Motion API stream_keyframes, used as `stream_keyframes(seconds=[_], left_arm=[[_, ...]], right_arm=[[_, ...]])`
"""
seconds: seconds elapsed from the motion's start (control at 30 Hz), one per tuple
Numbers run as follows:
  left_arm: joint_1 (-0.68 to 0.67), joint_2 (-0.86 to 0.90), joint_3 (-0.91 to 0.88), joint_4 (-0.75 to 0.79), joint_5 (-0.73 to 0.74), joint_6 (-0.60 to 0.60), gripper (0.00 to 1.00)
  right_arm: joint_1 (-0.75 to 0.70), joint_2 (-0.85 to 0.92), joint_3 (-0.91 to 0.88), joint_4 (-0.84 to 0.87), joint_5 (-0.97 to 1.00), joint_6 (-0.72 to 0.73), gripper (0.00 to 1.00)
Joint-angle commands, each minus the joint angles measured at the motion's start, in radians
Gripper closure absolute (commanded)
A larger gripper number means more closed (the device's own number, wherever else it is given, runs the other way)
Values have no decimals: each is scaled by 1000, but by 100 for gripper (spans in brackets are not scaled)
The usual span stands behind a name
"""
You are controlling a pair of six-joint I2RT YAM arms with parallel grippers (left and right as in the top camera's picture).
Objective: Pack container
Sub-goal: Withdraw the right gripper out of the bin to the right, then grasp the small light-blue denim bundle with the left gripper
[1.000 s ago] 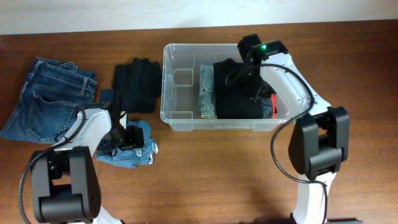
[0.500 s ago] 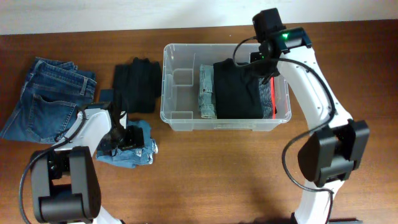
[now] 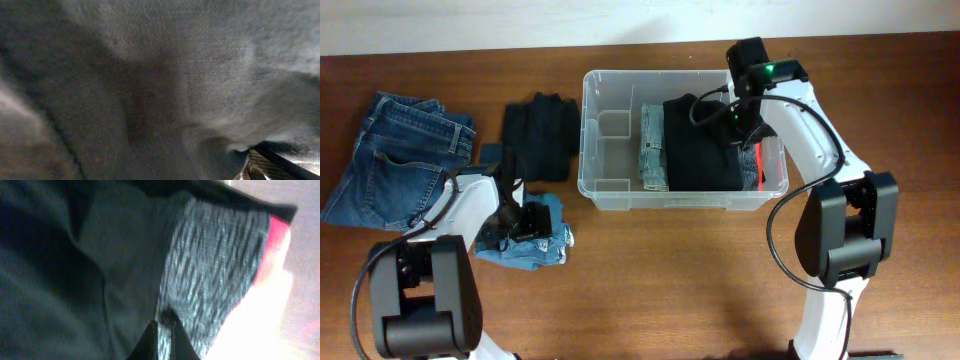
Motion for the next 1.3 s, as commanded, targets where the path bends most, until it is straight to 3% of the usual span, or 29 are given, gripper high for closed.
stream_keyframes(seconds=[0.0,0.23,0.43,0.5,0.57,0.6,0.63,0.9,1.27], left_arm=[[-3,24,1,0,-6,13,0],[-3,24,1,0,-6,13,1],[-3,24,1,0,-6,13,1],[-3,24,1,0,-6,13,1],[-3,24,1,0,-6,13,1],[-3,24,1,0,-6,13,0],[-3,24,1,0,-6,13,1],[-3,24,1,0,-6,13,1],[-3,24,1,-32,-40,36,1]], right_arm=[[2,-57,115,-39,-9,-7,96],[-37,-190,301,-153,0,-7,96],[-198,-286,316,-220,0,-8,95],[-272,-292,316,-256,-1,-8,88],[-353,-290,314,-295,-1,-8,51],[-388,-287,309,-308,-1,-8,19],[-420,-284,304,-319,-1,-8,1],[-642,-267,285,-345,-8,-8,1],[-711,-267,285,-345,-8,-8,1]])
